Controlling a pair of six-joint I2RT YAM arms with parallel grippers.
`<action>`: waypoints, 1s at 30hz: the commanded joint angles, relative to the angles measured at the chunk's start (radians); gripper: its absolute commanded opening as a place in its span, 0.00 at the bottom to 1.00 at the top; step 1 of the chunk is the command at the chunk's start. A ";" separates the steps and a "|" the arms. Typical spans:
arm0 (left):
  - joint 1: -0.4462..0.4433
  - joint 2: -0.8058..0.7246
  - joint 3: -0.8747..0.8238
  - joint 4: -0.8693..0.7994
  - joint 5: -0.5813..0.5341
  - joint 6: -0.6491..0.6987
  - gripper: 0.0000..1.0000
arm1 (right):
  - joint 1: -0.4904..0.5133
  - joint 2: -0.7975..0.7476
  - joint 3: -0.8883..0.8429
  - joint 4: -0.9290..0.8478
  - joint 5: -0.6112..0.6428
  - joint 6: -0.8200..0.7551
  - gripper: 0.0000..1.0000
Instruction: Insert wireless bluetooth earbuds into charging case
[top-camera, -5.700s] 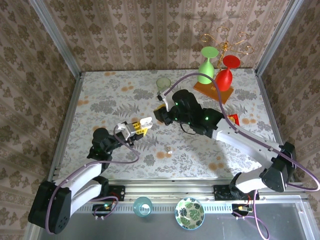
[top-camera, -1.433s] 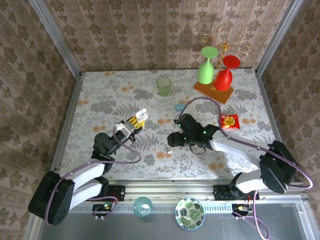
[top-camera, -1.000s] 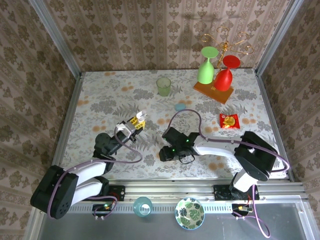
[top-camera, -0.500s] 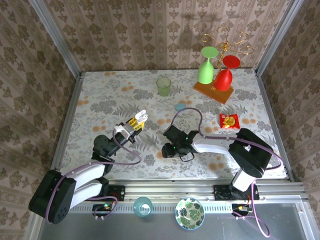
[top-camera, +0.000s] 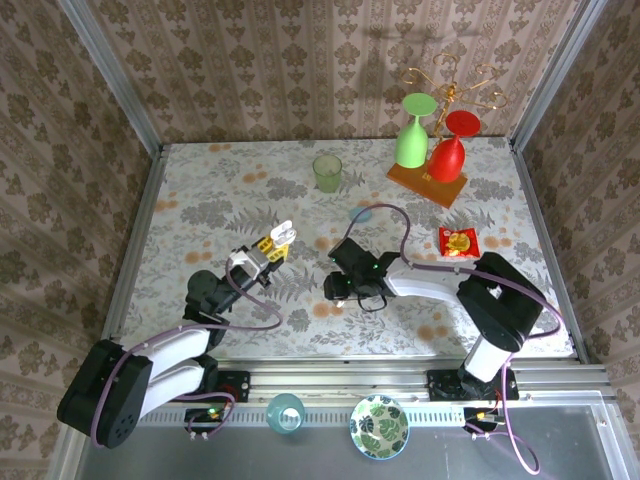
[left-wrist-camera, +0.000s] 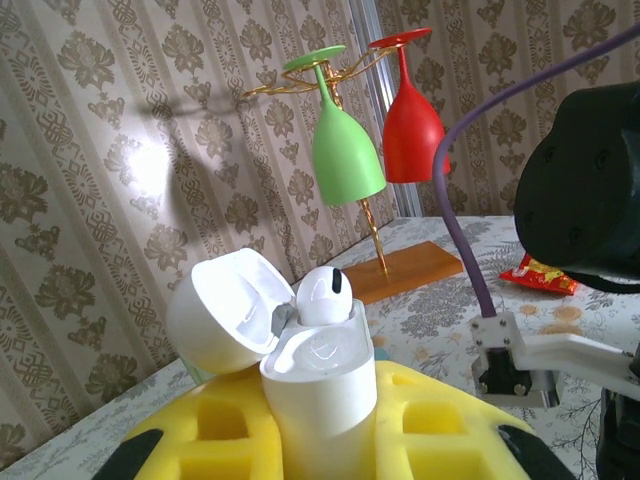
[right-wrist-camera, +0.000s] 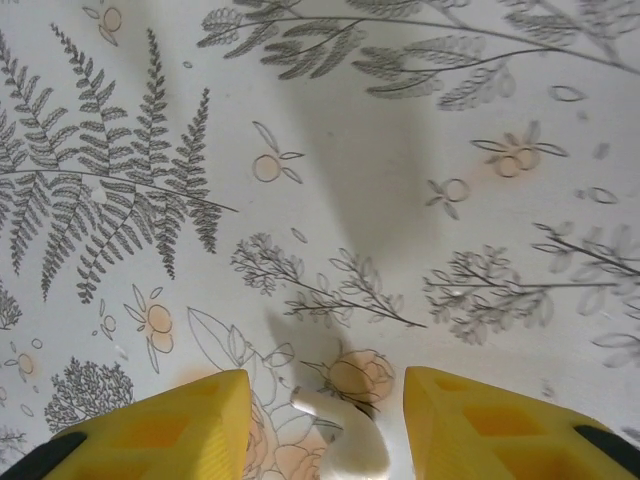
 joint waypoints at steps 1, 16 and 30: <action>-0.004 -0.022 -0.014 0.016 0.006 0.004 0.00 | 0.013 -0.078 -0.062 -0.009 0.079 0.120 0.43; -0.004 -0.027 -0.017 0.013 0.014 -0.002 0.00 | 0.029 -0.064 -0.168 0.186 -0.043 0.323 0.29; -0.004 -0.022 -0.018 0.015 0.015 0.001 0.00 | 0.019 -0.020 -0.180 0.210 -0.056 0.339 0.26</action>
